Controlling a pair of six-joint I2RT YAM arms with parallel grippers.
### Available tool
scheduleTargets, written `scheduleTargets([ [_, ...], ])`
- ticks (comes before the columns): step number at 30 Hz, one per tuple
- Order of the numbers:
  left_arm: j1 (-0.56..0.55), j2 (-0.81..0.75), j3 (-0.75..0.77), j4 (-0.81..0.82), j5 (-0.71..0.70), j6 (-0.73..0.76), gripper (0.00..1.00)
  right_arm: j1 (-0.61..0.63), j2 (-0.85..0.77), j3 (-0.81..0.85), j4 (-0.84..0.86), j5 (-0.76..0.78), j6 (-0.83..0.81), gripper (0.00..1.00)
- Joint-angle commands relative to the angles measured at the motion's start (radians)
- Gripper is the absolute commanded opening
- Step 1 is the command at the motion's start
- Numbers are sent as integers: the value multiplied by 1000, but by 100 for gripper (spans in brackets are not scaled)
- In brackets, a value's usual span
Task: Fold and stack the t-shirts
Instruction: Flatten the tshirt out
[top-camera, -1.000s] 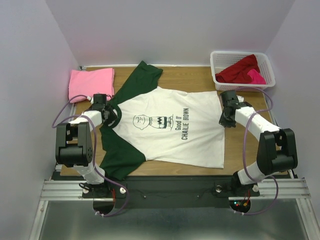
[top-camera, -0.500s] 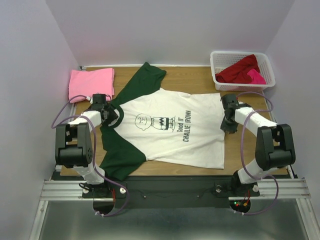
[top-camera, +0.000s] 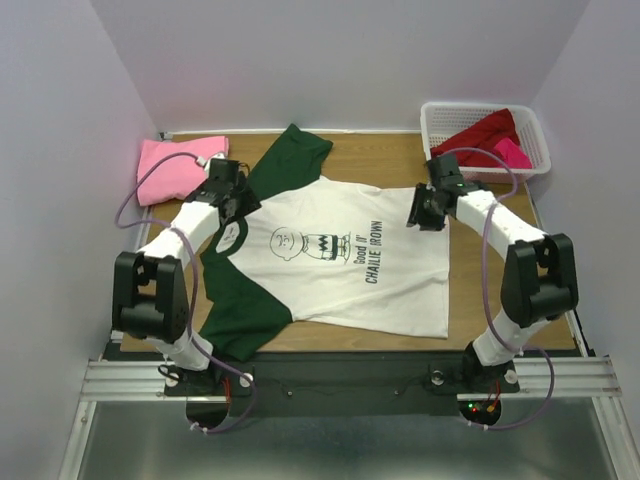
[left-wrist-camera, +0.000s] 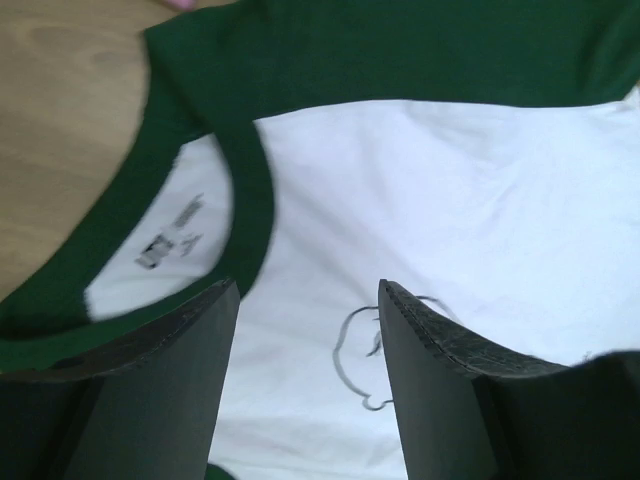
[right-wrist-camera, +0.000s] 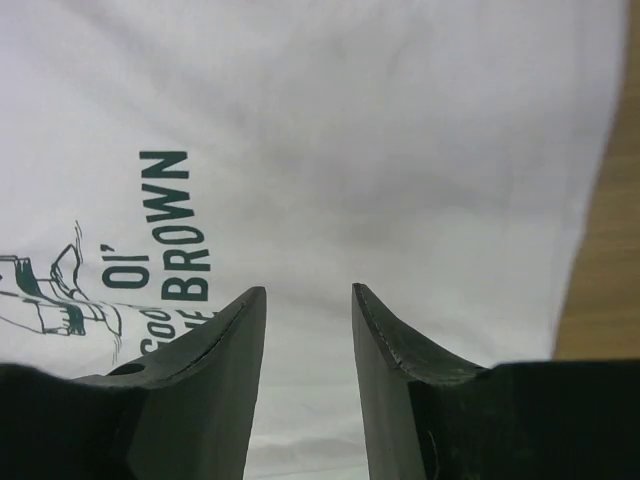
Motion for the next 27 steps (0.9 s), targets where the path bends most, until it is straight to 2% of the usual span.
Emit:
scheduleTargets([
  [1, -54, 113, 93, -36, -34, 4, 64, 43, 84, 42, 76, -117, -7, 45],
  [4, -59, 198, 103, -16, -5, -11, 61, 48, 124, 42, 102, -128, -4, 44],
  [10, -48, 242, 41, 5, 12, -28, 58, 48, 155, 10, 113, -108, 2, 43],
  [13, -45, 222, 4, 22, 8, -34, 57, 48, 75, -36, 93, -79, 14, 43],
  [16, -37, 207, -6, 30, -3, -33, 57, 48, -50, -119, 26, 24, 50, 43],
  [21, -6, 250, 1, 42, 23, -21, 57, 46, -225, -268, -45, 112, 103, 44],
  [24, 32, 262, -15, 59, 48, -27, 57, 46, -250, -335, -45, 47, 134, 43],
  [27, 67, 256, -35, 73, 68, -31, 57, 46, -198, -358, -27, 33, 137, 41],
])
